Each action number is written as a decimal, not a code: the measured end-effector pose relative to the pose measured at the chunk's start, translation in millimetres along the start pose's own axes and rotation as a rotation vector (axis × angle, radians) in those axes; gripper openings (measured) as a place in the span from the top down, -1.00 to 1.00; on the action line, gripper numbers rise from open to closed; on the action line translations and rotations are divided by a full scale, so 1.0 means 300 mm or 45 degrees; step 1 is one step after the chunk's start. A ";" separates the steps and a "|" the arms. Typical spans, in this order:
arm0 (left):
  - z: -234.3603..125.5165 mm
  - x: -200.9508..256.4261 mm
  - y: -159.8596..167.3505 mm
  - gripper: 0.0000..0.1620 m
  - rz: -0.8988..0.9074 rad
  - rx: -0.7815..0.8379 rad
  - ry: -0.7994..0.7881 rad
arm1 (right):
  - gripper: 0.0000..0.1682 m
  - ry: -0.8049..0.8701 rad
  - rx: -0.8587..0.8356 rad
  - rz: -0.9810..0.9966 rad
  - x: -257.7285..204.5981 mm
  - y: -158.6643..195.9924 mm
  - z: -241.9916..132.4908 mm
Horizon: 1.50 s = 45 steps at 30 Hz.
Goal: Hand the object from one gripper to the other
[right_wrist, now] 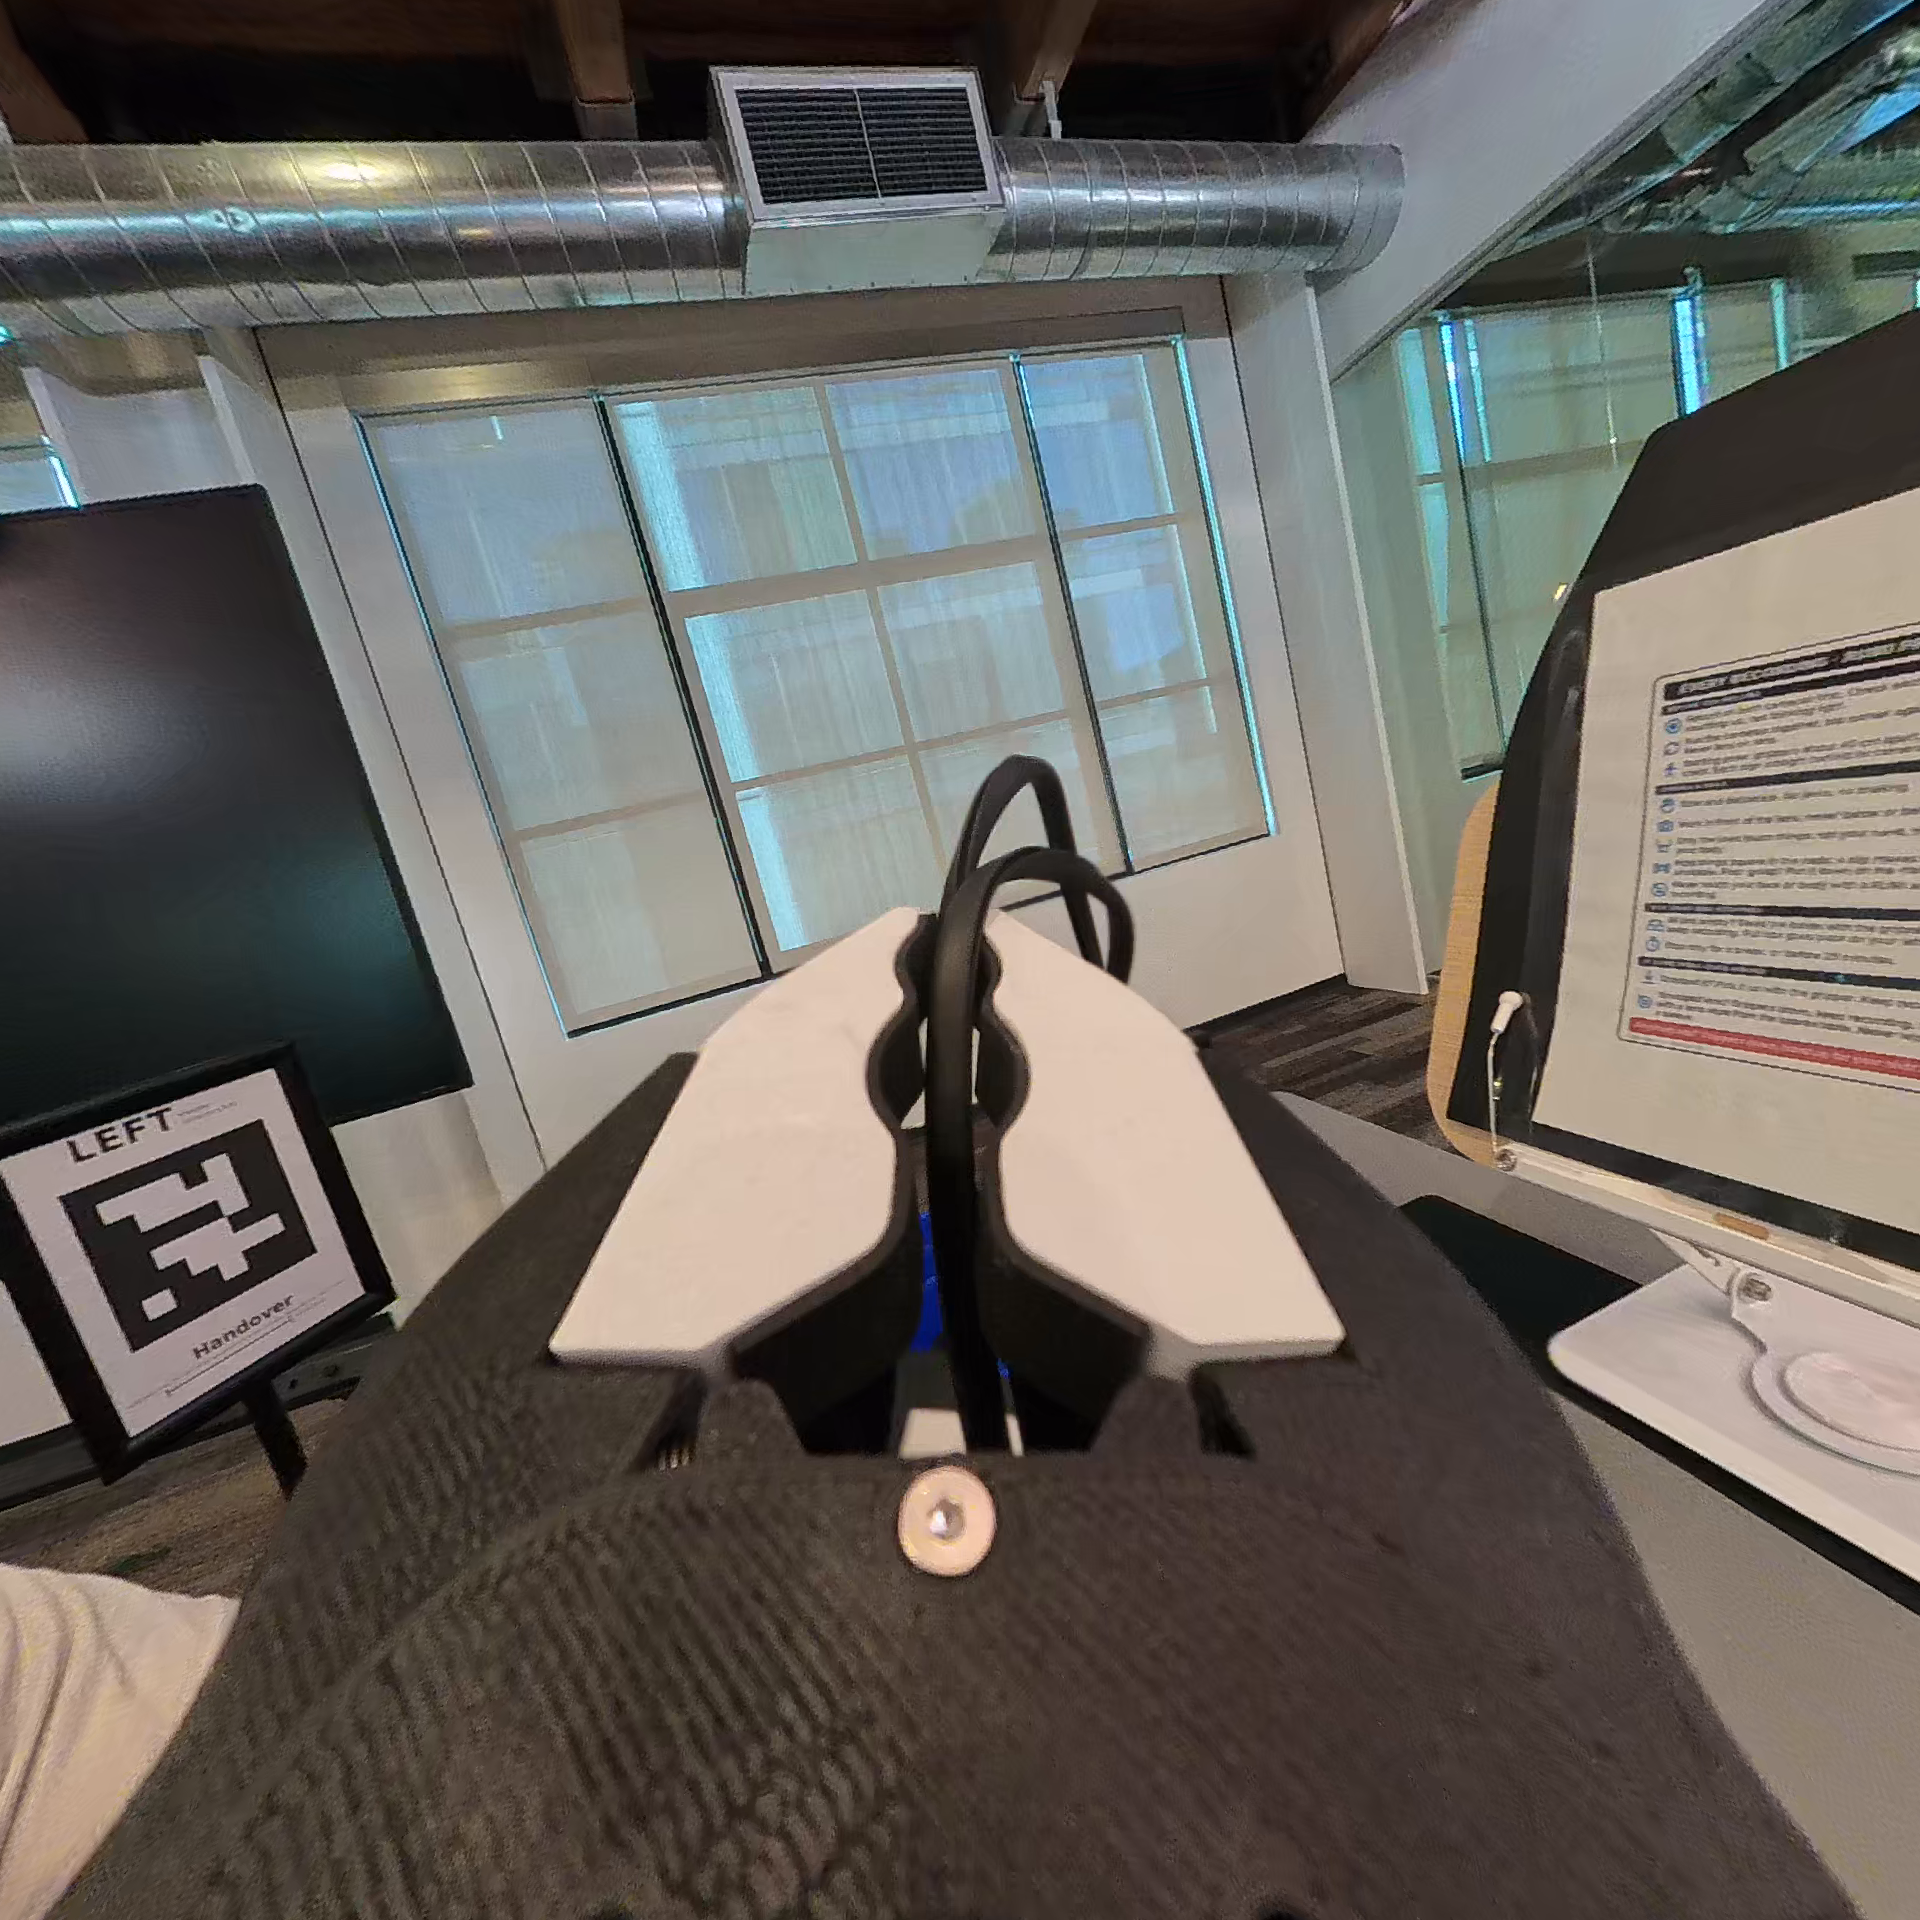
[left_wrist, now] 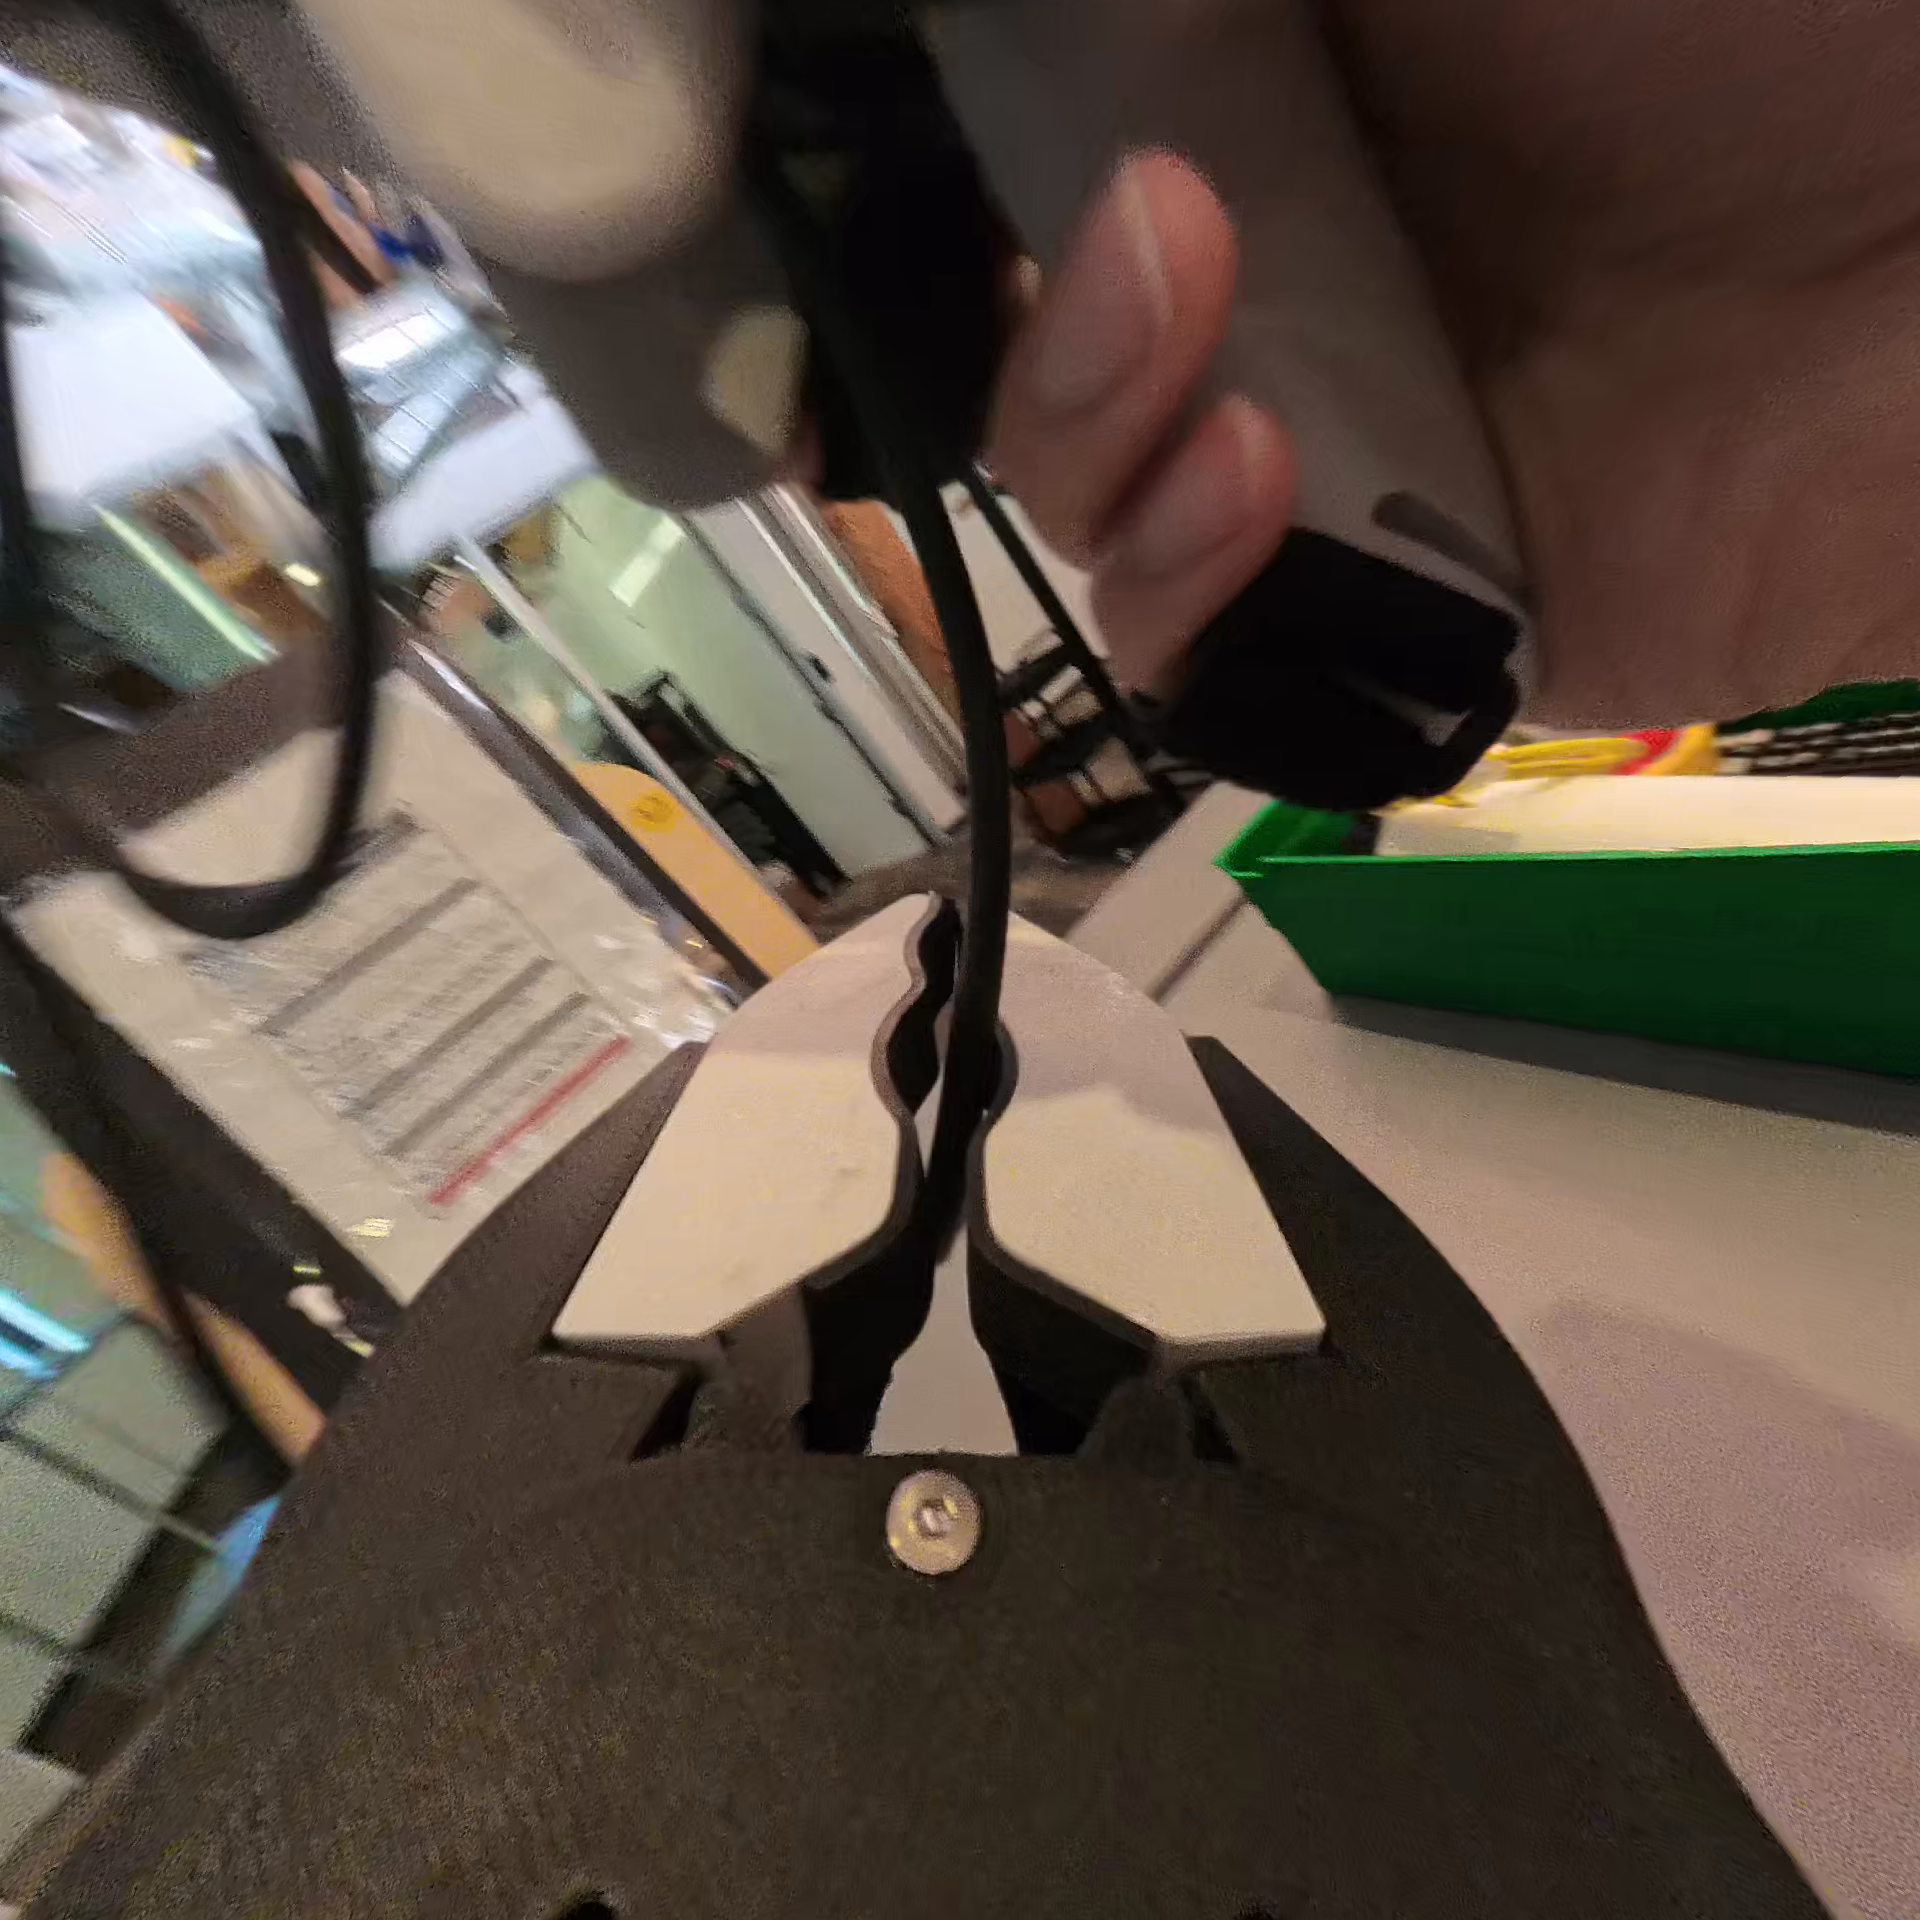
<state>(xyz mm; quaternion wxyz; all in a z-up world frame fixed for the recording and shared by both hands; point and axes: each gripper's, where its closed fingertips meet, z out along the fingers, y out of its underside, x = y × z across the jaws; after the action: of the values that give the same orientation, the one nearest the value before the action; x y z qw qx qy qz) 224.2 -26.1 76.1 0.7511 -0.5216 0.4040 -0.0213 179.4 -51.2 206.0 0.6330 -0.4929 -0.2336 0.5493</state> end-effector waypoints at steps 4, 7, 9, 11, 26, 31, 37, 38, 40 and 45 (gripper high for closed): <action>-0.057 -0.108 -0.078 0.78 0.136 0.153 -0.249 | 0.94 0.075 0.005 -0.056 0.032 -0.025 -0.037; -0.070 -0.137 -0.102 0.35 0.168 0.170 -0.297 | 0.94 0.059 -0.050 -0.055 0.028 -0.022 -0.057; -0.068 -0.150 -0.094 0.30 0.225 0.158 -0.314 | 0.94 0.046 -0.100 -0.059 0.019 -0.011 -0.065; -0.072 -0.145 -0.102 0.30 0.295 0.202 -0.308 | 0.94 0.037 -0.160 -0.066 0.010 0.008 -0.066; -0.065 -0.025 -0.027 1.00 0.550 0.014 0.022 | 0.93 0.099 -0.526 -0.081 0.082 0.166 -0.081; -0.107 -0.044 -0.073 0.96 0.404 0.029 0.103 | 0.88 0.030 -0.461 -0.004 0.091 0.143 -0.097; -0.189 -0.140 -0.126 1.00 0.096 0.029 0.200 | 0.68 -0.200 -0.406 0.082 0.026 0.124 -0.117; -0.207 -0.165 -0.132 1.00 0.071 0.034 0.200 | 0.66 -0.233 -0.434 0.066 0.017 0.136 -0.128; -0.242 -0.197 -0.135 1.00 0.082 0.035 0.217 | 0.63 -0.301 -0.503 0.020 -0.004 0.171 -0.147; -0.296 -0.285 -0.134 1.00 0.063 0.018 0.148 | 0.55 -0.425 -0.662 -0.150 -0.035 0.261 -0.175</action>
<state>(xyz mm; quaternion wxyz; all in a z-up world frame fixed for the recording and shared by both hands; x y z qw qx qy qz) 126.4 -73.6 146.9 0.7304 -0.5041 0.4595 -0.0359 184.0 -87.3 118.2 0.4693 -0.5271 -0.4950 0.5069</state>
